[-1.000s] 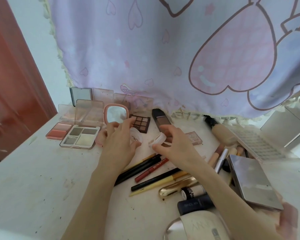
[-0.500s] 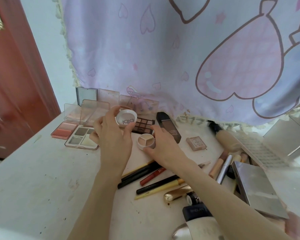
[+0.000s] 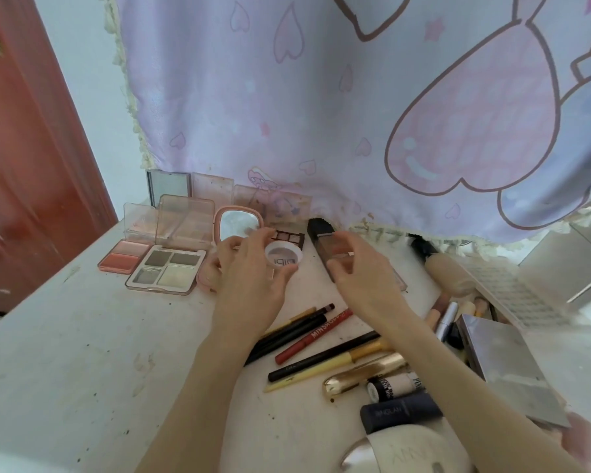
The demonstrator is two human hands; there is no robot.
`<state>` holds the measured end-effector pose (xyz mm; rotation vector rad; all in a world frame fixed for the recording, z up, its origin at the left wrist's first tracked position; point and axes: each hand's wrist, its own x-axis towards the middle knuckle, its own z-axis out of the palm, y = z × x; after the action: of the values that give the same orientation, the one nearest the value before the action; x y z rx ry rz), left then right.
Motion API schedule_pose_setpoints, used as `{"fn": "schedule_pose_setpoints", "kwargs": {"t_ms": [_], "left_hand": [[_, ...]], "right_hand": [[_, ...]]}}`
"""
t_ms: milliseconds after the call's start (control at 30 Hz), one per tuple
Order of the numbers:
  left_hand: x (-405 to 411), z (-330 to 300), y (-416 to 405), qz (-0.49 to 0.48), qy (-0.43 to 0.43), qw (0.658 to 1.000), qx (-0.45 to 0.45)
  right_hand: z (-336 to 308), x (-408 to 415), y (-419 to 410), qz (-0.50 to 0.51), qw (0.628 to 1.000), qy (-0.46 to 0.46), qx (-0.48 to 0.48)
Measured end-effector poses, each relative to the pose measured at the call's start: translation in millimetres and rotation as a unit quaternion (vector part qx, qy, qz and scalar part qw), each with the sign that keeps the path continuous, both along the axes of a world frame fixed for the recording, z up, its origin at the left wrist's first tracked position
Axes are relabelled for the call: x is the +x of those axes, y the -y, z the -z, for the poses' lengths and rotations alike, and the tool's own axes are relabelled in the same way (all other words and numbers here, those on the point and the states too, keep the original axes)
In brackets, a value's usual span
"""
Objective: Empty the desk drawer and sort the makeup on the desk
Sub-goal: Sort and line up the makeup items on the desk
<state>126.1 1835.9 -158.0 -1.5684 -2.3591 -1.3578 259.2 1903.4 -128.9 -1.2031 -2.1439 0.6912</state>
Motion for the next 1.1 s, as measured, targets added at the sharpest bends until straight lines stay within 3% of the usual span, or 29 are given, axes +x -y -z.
{"fn": "schedule_pose_setpoints", "kwargs": {"t_ms": [200,267,400,500,733,800,900,933,1000,1033,1100], "left_hand": [[15.5,5.1,-5.5,0.043,-0.101,0.990,-0.092],[16.8,7.2,-8.3,0.046,-0.127,0.985,-0.109],[17.3,9.8,-12.7,0.037,-0.169,0.975,-0.136],[17.2,10.2,-13.9,0.039,-0.181,0.973,-0.136],[19.5,12.8,-11.8,0.084,-0.142,0.986,-0.031],[20.3,14.7,-11.3,0.103,-0.134,0.986,-0.006],[23.1,11.9,-10.1,0.137,-0.120,0.983,0.029],[24.6,9.7,-8.9,0.151,-0.109,0.981,0.044],[28.2,5.1,-6.0,0.196,-0.059,0.977,0.063],[30.1,3.0,-4.5,0.221,-0.033,0.972,0.069],[34.1,-2.4,-2.4,0.256,-0.011,0.962,0.090]], "right_hand": [[-7.3,32.8,-17.9,0.074,0.997,-0.011,0.002],[-7.3,38.9,-24.8,0.076,0.996,0.038,0.011],[-9.0,50.7,-38.1,0.069,0.971,0.227,-0.006],[-9.8,55.0,-41.2,0.050,0.947,0.314,-0.035],[-7.0,52.9,-43.0,0.005,0.934,0.355,-0.034],[-9.3,54.0,-40.2,0.020,0.954,0.294,-0.054],[-21.5,56.5,-28.2,0.067,0.982,0.031,-0.174],[-27.8,56.1,-21.5,0.051,0.962,-0.092,-0.253],[-36.8,55.0,-7.6,-0.017,0.875,-0.276,-0.396],[-38.8,55.0,-0.8,-0.051,0.844,-0.307,-0.436],[-41.0,55.5,12.6,-0.108,0.821,-0.304,-0.471]]}}
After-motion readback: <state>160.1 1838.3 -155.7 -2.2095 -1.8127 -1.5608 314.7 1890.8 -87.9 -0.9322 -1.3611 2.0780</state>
